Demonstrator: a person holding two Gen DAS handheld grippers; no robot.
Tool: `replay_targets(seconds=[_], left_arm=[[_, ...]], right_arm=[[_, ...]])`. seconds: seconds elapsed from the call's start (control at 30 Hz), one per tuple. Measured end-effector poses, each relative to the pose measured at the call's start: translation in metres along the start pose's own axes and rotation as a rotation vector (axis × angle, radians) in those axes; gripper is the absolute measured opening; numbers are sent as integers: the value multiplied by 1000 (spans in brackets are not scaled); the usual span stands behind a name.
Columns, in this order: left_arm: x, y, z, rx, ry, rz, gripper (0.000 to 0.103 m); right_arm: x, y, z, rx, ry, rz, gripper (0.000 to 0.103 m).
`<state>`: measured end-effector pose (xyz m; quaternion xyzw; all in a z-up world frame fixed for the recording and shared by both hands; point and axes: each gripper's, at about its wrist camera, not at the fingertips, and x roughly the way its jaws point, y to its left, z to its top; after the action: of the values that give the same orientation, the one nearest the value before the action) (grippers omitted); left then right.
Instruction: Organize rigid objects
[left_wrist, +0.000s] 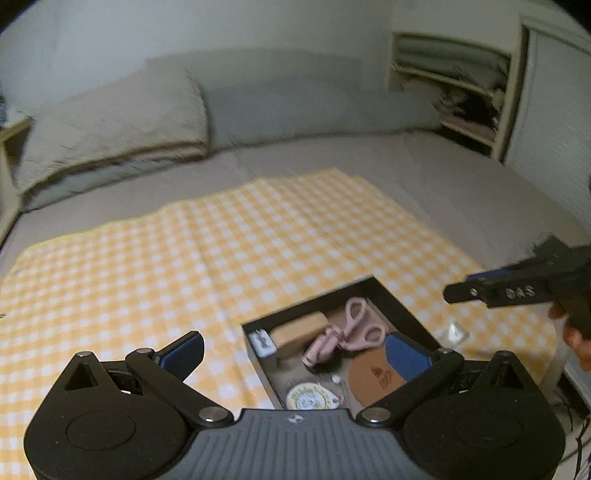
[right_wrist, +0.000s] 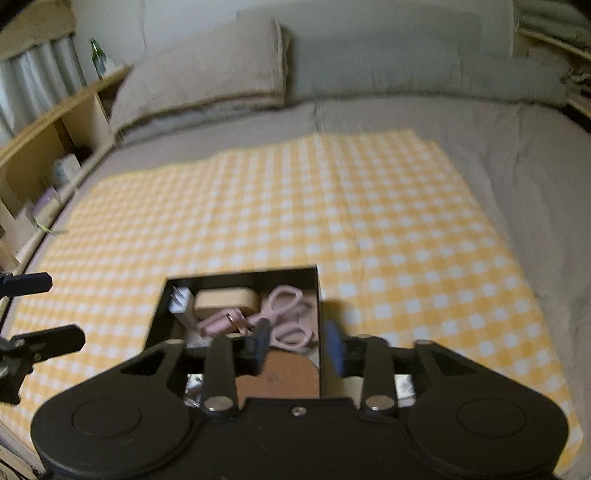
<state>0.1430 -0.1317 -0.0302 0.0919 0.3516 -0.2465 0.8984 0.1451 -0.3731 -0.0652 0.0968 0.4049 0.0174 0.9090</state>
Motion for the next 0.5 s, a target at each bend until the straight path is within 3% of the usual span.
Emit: replay_targets(seconds=[0.2, 0.33, 0.5], left_arm=[[-28, 4, -8, -88, -61, 30, 103], [-39, 2, -19, -87, -73, 44, 103], [-54, -1, -35, -86, -108, 93, 103]], right_arm=[[-34, 9, -15, -2, -94, 18, 52], [-56, 17, -31, -34, -168, -6, 67], [-74, 25, -49, -34, -228, -11, 73]])
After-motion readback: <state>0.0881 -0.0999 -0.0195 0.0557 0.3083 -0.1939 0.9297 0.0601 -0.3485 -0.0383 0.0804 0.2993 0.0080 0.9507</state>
